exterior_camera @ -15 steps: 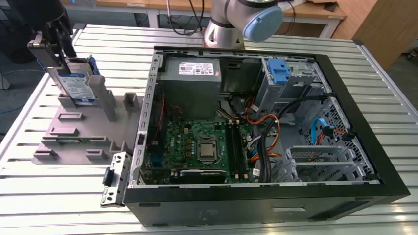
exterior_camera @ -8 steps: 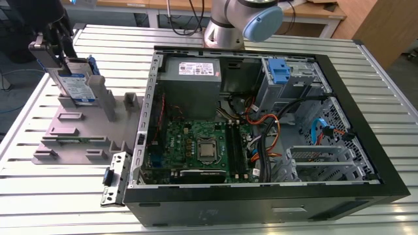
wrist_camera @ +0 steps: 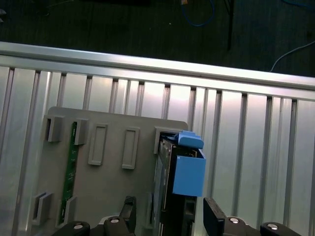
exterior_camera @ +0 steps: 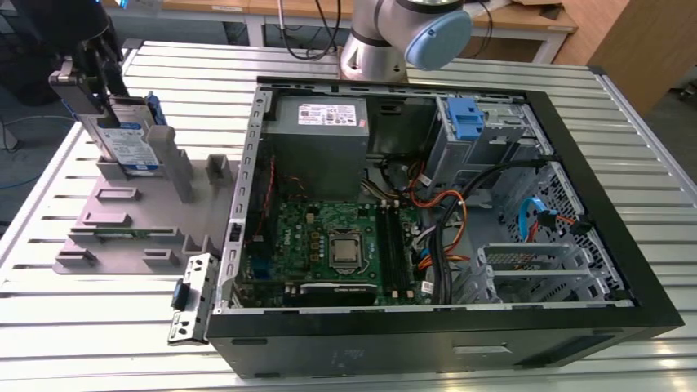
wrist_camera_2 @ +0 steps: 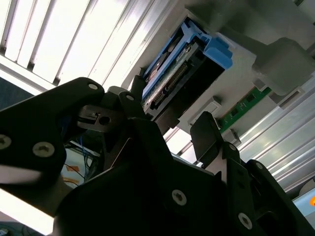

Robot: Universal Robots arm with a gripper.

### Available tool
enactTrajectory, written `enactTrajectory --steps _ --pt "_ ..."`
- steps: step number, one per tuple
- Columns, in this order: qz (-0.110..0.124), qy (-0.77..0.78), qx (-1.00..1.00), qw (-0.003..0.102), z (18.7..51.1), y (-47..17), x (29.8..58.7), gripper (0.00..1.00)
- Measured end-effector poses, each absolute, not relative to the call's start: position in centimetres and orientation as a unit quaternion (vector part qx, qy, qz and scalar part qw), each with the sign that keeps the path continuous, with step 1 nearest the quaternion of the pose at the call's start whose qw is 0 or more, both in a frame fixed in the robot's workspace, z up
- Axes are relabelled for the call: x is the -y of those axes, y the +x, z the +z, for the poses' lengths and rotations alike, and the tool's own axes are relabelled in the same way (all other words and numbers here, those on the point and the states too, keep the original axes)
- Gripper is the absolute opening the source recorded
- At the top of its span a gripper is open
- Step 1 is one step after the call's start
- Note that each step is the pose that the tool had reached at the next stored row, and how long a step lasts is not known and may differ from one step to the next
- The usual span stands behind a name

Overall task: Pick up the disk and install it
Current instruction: 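Pick up the disk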

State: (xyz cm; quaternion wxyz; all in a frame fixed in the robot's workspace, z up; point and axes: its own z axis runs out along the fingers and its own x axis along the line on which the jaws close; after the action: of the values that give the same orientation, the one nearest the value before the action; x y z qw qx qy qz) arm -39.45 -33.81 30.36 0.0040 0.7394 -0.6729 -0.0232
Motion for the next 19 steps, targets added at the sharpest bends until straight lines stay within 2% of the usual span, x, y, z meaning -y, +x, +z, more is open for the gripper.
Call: enactTrajectory --steps 7,8,19 --pt "-0.023 0.739 0.673 0.004 30.35 -39.46 33.81 0.63" --pt "-0.023 0.739 0.673 0.004 30.35 -39.45 33.81 0.56" --pt "-0.023 0.739 0.673 0.004 30.48 -39.46 33.81 0.56"
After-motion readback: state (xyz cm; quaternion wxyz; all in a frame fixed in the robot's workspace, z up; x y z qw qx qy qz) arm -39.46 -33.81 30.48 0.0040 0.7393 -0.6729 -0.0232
